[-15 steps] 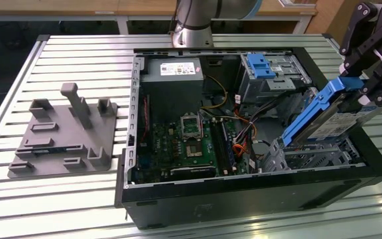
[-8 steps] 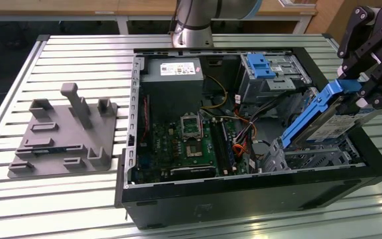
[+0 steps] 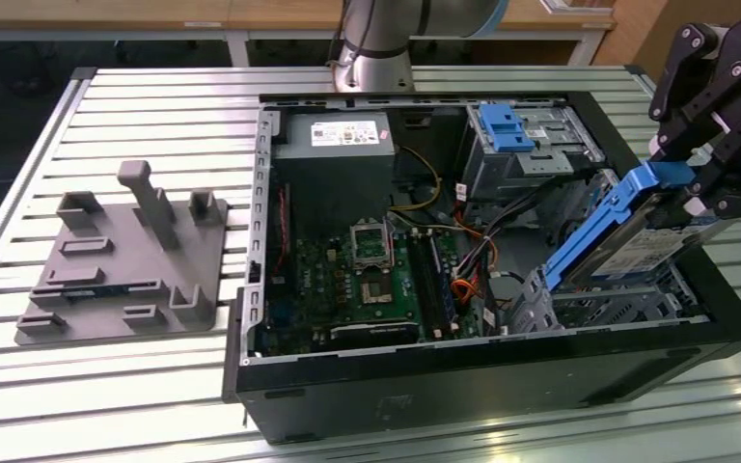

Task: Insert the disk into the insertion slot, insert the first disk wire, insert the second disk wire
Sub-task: 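Insert the disk into the insertion slot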

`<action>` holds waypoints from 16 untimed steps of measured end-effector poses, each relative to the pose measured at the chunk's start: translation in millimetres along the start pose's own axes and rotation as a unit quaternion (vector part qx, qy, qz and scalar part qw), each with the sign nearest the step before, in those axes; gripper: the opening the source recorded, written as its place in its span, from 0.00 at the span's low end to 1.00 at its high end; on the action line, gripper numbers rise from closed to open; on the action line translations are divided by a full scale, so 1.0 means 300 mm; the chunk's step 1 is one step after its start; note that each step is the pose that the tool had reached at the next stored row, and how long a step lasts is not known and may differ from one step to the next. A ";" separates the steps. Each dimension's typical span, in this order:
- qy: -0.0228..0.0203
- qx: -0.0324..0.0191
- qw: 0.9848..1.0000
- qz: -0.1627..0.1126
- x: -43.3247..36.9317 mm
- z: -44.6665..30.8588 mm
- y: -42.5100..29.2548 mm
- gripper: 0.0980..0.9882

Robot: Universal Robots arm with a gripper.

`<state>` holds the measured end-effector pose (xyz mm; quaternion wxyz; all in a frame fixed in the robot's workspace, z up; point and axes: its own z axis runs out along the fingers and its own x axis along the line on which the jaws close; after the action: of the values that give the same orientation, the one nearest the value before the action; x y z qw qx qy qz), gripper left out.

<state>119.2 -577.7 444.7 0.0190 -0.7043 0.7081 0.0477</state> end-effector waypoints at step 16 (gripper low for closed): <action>0.000 0.000 1.000 0.000 0.000 0.079 -0.003 0.30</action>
<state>119.2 -575.4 421.1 0.0190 -0.7043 0.7081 0.0477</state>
